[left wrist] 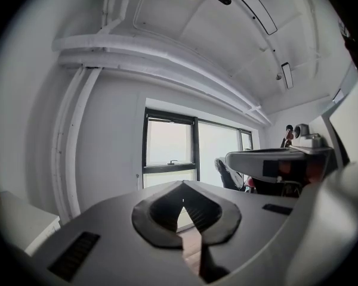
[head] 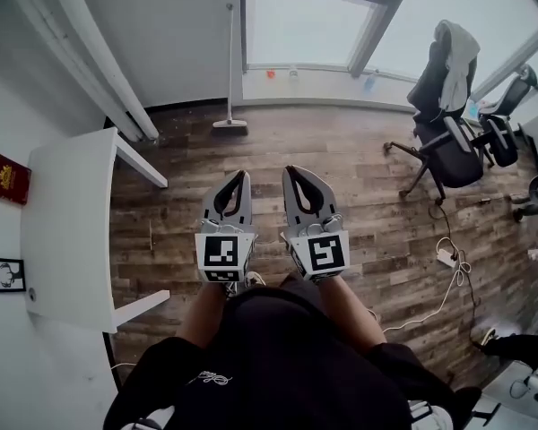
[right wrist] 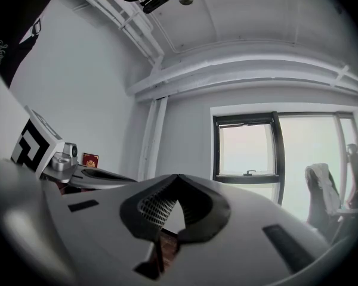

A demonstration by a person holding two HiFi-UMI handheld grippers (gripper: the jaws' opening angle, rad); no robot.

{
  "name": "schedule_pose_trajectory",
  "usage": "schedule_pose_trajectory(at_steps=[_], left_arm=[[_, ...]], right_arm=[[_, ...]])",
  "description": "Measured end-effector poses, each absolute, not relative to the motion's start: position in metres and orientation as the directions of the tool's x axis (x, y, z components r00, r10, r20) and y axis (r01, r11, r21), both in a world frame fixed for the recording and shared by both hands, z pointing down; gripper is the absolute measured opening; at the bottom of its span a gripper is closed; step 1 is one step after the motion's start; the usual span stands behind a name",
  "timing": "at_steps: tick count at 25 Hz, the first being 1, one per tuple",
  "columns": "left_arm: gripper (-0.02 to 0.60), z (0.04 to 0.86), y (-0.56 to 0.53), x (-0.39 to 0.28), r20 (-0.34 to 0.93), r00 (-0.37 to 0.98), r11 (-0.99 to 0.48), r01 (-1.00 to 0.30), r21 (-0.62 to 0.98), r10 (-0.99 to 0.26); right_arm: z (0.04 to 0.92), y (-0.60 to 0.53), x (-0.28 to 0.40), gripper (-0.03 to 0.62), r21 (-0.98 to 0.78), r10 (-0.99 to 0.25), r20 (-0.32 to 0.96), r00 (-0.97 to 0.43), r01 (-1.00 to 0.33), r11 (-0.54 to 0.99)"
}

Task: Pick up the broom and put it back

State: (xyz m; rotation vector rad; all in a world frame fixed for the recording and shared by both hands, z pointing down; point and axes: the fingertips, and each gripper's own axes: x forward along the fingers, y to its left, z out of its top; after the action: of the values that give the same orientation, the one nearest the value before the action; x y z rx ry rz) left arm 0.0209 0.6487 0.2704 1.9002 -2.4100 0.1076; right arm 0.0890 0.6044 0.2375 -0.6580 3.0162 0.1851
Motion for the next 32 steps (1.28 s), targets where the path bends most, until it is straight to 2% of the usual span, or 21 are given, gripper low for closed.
schedule_pose_trajectory(at_steps=[11, 18, 23, 27, 32], left_arm=[[0.000, 0.317, 0.616, -0.042, 0.177, -0.286, 0.287, -0.958, -0.023, -0.942], [0.000, 0.314, 0.522, -0.105, 0.254, -0.295, 0.246, -0.947, -0.208, -0.921], [0.000, 0.331, 0.445, -0.134, 0.328, -0.249, 0.211, -0.966, -0.148, -0.911], [0.001, 0.341, 0.383, -0.144, 0.326, -0.190, 0.176, -0.982, -0.072, -0.926], [0.002, 0.363, 0.336, -0.155, 0.390, -0.182, 0.158, -0.983, -0.094, -0.902]], right_arm=[[0.285, 0.557, 0.018, 0.020, 0.061, -0.363, -0.003, -0.932, -0.363, 0.930], [0.291, 0.470, -0.063, 0.021, 0.062, -0.333, -0.008, -0.943, -0.333, 0.941], [0.301, 0.394, -0.095, 0.021, -0.031, -0.354, 0.015, -0.935, -0.354, 0.935], [0.316, 0.347, -0.103, 0.021, -0.067, -0.379, 0.019, -0.925, -0.379, 0.923], [0.330, 0.299, -0.103, 0.021, -0.088, -0.415, 0.028, -0.909, -0.416, 0.905]])
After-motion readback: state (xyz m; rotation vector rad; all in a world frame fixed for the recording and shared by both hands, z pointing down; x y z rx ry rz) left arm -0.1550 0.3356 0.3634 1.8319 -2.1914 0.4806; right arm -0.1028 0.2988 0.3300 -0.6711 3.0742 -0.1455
